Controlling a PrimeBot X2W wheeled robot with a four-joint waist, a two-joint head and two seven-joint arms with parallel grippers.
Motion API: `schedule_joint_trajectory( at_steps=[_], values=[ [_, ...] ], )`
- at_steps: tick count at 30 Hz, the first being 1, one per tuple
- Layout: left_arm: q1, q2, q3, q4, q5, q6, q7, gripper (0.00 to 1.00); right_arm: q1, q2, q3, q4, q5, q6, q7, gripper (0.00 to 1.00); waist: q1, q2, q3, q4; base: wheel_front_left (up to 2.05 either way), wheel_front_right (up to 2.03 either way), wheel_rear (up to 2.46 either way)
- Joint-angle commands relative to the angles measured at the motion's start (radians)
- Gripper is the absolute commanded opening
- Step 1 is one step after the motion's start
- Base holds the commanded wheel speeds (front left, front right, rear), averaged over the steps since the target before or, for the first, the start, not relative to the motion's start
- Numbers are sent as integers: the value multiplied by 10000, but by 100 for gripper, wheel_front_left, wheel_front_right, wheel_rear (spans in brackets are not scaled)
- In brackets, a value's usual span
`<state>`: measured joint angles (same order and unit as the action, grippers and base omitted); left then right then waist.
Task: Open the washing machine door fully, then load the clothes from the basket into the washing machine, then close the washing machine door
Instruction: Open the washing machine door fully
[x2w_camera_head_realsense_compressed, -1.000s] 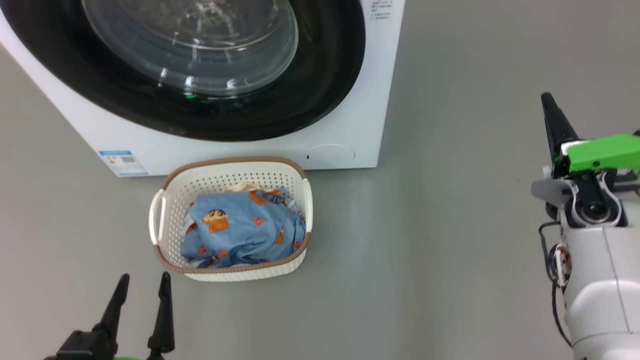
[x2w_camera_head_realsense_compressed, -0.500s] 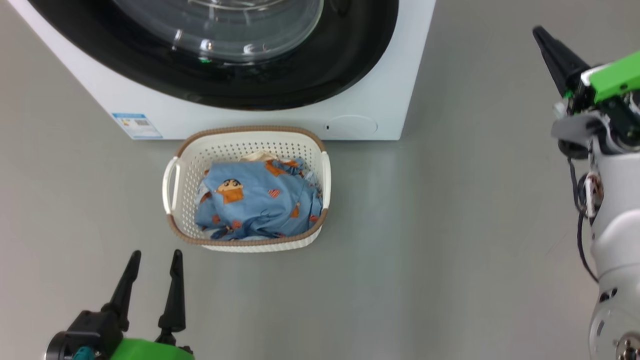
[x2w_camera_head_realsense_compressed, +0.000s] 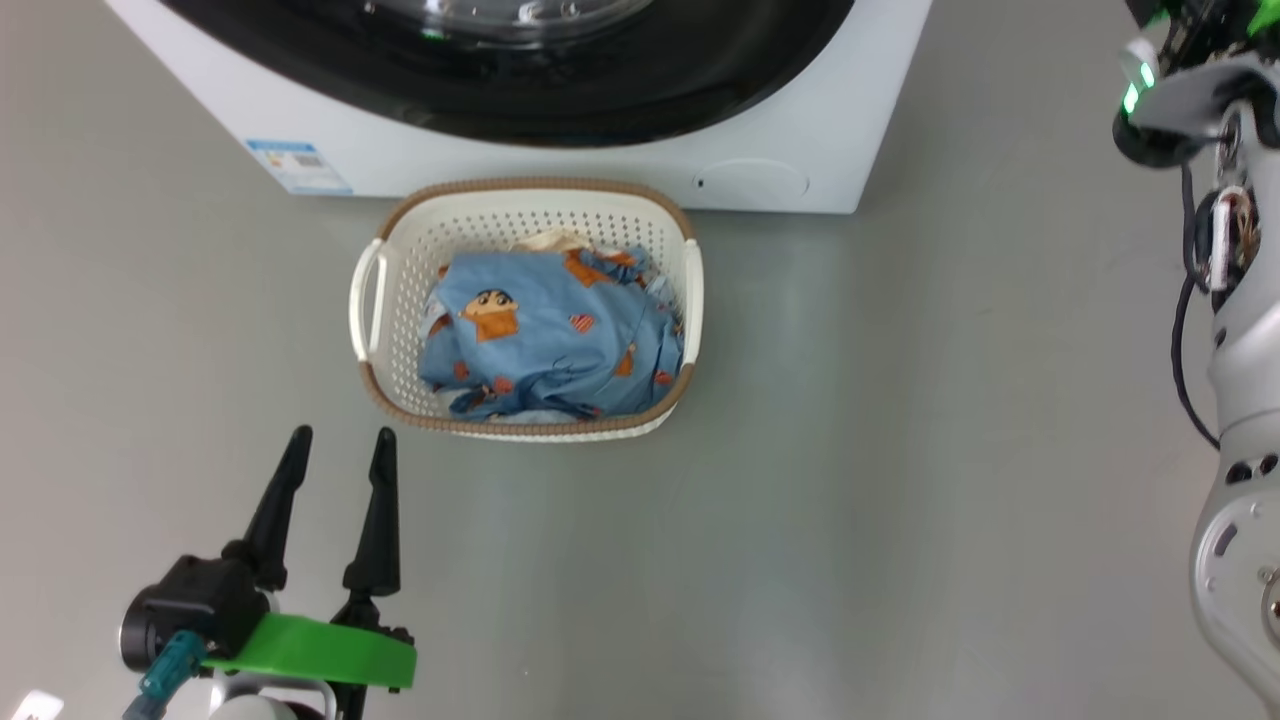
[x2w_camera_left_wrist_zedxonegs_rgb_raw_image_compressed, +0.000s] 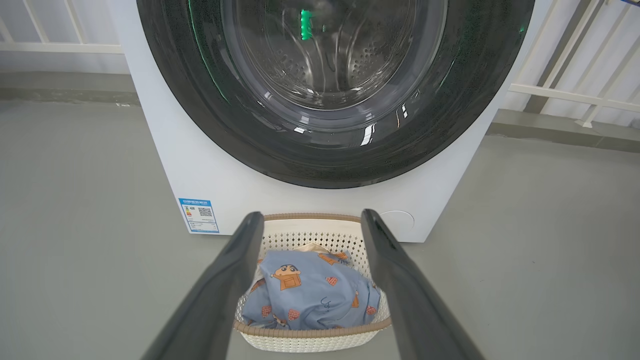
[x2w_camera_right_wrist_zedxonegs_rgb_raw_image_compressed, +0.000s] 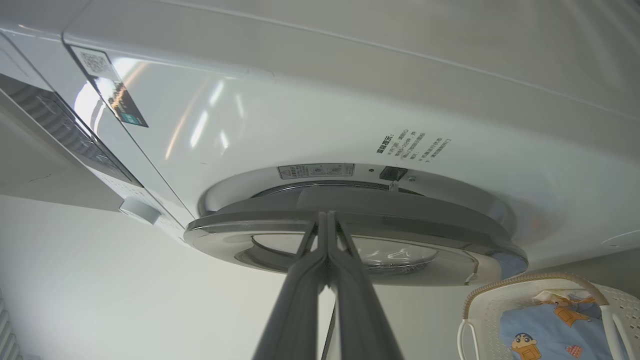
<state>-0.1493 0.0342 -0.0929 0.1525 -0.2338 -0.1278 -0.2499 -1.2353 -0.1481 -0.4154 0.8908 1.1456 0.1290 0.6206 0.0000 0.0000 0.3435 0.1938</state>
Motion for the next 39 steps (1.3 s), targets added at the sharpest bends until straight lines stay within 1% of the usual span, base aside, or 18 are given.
schedule_joint_trajectory(
  at_steps=[1, 8, 15, 23, 33, 39],
  values=[
    [-306, 162, 245, -247, -140, -29, -118, 100, -654, 240, -11, -133, 33, 17, 268, 0, 0, 0, 404, 265, 0, 0, 0],
    [-698, 161, -64, -256, -431, -29, -118, 100, -1830, 260, -177, 224, -732, 17, 250, 0, 0, 0, 1046, 641, 0, 0, 0],
    [-996, 161, -305, -273, -638, -29, -118, 100, -2532, 376, -256, 533, -1352, 17, 263, 0, 0, 0, 1399, 895, 0, 0, 0],
    [-1390, 161, -568, -320, -854, -29, -118, 100, -3351, 464, -570, 840, -2006, 17, 84, 0, 0, 0, 1746, 1173, 0, 0, 0],
    [-1558, 160, -772, -370, -1098, -29, -118, 100, -3713, 499, -891, 1119, -2813, 17, -189, 0, 0, 0, 1928, 1471, 0, 0, 0],
    [-1546, 160, -755, -311, -1175, -29, -118, 100, -3647, 628, -924, 1277, -3172, 17, -11, 0, 0, 0, 1902, 1574, 0, 0, 0]
  ],
)
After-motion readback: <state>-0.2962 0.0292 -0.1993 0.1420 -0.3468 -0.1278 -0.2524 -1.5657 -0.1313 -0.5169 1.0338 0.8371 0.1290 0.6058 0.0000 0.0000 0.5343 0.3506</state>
